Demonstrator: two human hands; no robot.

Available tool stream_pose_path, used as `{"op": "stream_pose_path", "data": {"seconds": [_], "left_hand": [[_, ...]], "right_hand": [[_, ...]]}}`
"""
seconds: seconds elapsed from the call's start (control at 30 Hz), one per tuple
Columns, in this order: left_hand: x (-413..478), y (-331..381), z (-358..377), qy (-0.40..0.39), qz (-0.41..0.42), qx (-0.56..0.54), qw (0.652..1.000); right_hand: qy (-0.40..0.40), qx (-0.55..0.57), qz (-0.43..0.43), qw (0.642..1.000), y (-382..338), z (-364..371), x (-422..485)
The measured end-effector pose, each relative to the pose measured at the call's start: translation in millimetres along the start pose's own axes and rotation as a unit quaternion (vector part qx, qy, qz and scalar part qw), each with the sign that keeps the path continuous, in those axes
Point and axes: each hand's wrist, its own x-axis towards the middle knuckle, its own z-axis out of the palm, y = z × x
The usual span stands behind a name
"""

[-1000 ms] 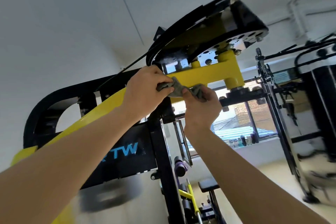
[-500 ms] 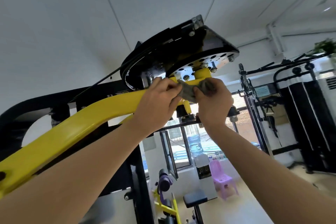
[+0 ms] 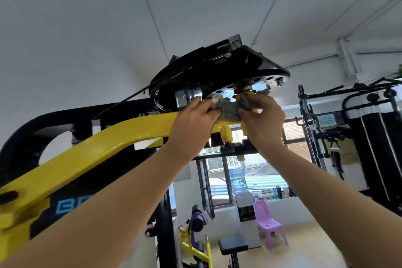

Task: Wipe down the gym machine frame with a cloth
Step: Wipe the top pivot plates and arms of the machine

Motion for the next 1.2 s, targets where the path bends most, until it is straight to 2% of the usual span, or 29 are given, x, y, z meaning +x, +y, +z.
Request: {"op": "stream_pose_path", "data": {"seconds": [0.1, 0.23, 0.47, 0.7, 0.9, 1.0, 1.2], "left_hand": [[-20, -11, -14, 0.017, 0.001, 0.016, 1.0], [-51, -32, -38, 0.01, -0.016, 0.027, 0.999], [-96, -87, -88, -0.03, -0.054, 0.053, 0.997], [-113, -162, -132, -0.079, -0.144, -0.012, 0.986], [-124, -219, -153, -0.235, -0.175, -0.112, 0.95], [-134, -234, -160, -0.273, -0.186, -0.184, 0.926], [-158, -262, -173, -0.323, -0.223, -0.308, 0.867]], "right_hand": [[-0.066, -0.025, -0.051, 0.996, -12, 11, -11], [-0.115, -0.058, -0.138, 0.982, -34, 32, -28], [-0.198, -0.052, -0.205, 0.957, -84, 79, -59], [-0.278, -0.088, -0.249, 0.923, -131, 129, -75], [-0.362, -0.099, -0.213, 0.902, -163, 157, -74], [-0.416, -0.101, -0.213, 0.879, -179, 166, -73], [-0.47, -0.095, -0.226, 0.848, -198, 176, -87]]}}
